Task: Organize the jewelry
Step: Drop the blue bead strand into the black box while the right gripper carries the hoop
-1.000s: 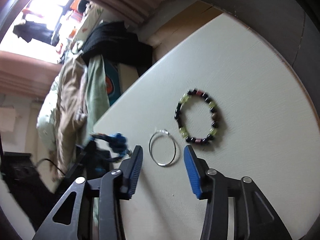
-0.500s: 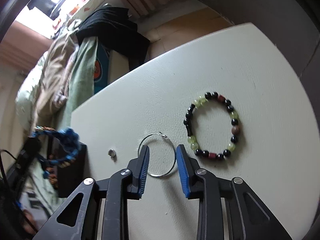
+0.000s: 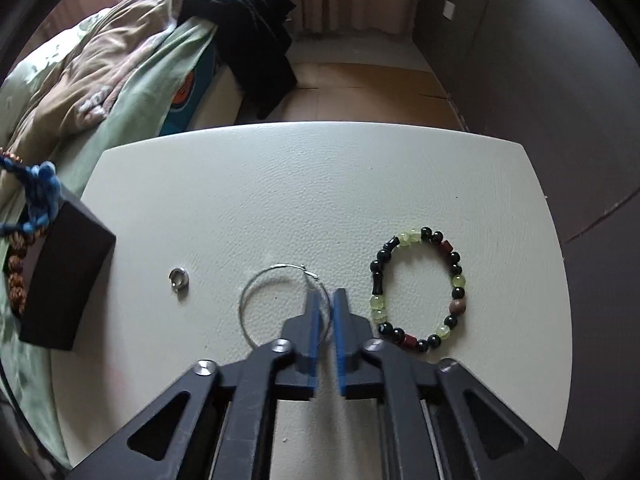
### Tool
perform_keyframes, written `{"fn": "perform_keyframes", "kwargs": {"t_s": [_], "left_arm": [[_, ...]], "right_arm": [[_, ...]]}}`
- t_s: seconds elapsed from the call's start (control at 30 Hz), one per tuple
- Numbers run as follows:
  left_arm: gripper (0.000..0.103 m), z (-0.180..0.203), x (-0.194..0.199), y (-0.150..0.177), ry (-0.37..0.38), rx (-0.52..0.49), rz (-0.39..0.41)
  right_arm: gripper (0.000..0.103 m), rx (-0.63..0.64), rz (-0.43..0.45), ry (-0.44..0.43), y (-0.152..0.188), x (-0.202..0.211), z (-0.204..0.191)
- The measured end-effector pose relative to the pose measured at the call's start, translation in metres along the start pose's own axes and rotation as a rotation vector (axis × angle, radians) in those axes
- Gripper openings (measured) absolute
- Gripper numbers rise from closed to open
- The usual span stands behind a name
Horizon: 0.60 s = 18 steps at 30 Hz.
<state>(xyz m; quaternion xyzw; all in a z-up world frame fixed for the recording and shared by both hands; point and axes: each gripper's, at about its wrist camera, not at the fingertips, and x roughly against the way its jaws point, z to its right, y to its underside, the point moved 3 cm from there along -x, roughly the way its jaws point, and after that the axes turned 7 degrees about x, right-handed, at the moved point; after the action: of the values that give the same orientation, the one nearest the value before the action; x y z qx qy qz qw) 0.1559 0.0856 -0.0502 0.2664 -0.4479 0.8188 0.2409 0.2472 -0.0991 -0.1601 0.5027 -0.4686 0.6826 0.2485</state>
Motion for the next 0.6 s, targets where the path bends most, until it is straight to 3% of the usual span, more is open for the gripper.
{"fn": "perform_keyframes", "kwargs": {"t_s": [0.1, 0.2, 0.5, 0.6], "left_arm": [[0.007, -0.007, 0.005, -0.003, -0.01, 0.006, 0.009], [0.007, -0.017, 0.008, -0.007, -0.017, 0.023, 0.013], [0.008, -0.042, 0.007, -0.012, -0.041, 0.123, -0.022], [0.013, -0.044, 0.003, -0.012, -0.027, 0.146, -0.052]], "right_arm": [[0.004, -0.024, -0.001, -0.043, 0.0, 0.001, 0.004], [0.003, -0.094, 0.008, -0.164, 0.002, 0.004, 0.011], [0.003, -0.187, 0.101, -0.357, -0.002, 0.029, 0.009], [0.003, -0.204, 0.142, -0.418, -0.006, 0.04, 0.003]]}}
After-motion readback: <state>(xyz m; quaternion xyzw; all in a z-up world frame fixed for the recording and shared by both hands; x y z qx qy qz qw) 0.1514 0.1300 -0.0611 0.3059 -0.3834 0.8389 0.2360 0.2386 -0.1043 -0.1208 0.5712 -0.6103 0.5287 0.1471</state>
